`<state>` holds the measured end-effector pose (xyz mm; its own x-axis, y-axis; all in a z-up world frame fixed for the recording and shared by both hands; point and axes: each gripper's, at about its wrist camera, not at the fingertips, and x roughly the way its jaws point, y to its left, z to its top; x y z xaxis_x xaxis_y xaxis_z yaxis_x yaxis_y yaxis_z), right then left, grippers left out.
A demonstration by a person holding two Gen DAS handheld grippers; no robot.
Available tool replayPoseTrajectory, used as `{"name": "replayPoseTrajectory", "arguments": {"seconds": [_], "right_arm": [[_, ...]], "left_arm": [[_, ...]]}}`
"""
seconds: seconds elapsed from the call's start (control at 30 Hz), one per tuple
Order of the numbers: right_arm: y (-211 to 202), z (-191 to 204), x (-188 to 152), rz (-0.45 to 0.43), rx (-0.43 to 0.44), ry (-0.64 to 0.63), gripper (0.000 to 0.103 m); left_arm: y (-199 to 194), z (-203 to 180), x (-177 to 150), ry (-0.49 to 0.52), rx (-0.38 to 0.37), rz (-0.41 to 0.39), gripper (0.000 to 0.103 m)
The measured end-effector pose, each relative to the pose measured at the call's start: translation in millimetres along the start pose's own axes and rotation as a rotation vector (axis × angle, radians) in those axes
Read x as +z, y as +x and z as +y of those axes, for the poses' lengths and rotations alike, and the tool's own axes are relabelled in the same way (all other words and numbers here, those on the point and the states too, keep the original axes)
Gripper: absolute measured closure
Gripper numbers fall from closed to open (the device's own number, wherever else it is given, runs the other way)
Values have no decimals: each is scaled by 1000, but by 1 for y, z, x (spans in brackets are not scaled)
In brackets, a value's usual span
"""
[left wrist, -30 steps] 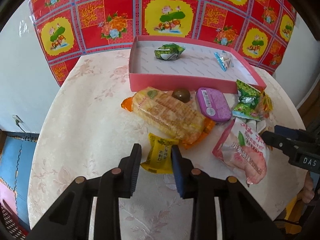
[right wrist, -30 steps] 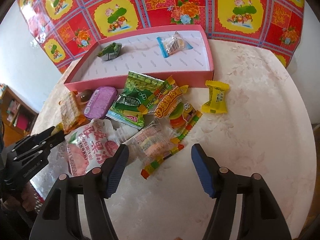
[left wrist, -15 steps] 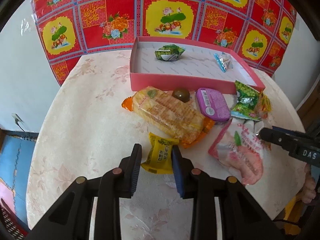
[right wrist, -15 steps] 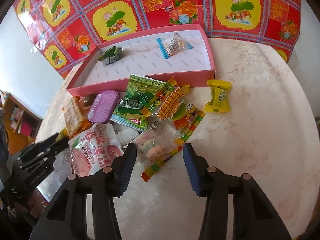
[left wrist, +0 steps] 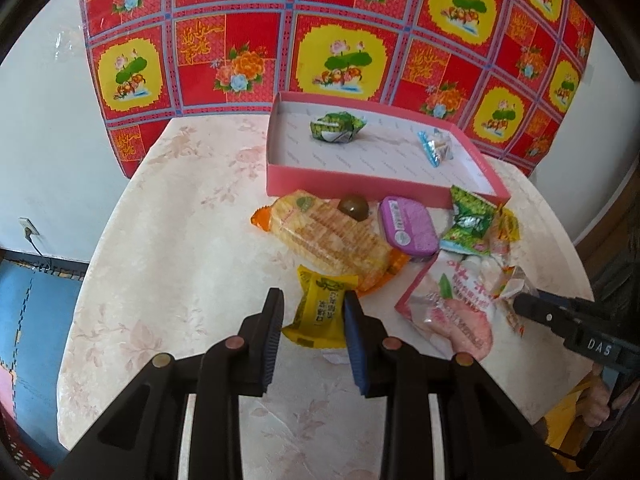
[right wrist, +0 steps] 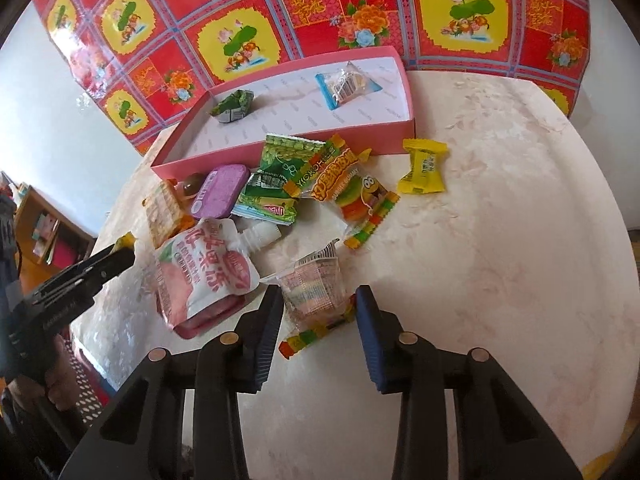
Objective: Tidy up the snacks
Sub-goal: 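Grasp the yellow candy with the left tool while the right tool grasps a clear candy bag, then carry the yellow candy with the left tool while the right tool carries the clear bag into the box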
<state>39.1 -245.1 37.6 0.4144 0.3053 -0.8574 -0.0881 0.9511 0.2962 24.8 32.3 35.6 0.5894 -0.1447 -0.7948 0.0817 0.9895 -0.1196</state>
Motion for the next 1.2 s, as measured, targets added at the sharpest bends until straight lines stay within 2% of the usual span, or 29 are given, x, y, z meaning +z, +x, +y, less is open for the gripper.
{"name": "replayPoseTrajectory", "arguments": {"seconds": [0.23,0.57,1.2], "right_arm": [[-11,1,1,-25,12,-10,65],[-33,-1,23,-91,16,-21,65],[-33,-17,85,-129,0,-5,65]], "left_arm": [[-14,-6,7,1,0,-35,72],[-20,-9,33,-27,28,-62,72],[3,-35,98,1,34,-78,72]]}}
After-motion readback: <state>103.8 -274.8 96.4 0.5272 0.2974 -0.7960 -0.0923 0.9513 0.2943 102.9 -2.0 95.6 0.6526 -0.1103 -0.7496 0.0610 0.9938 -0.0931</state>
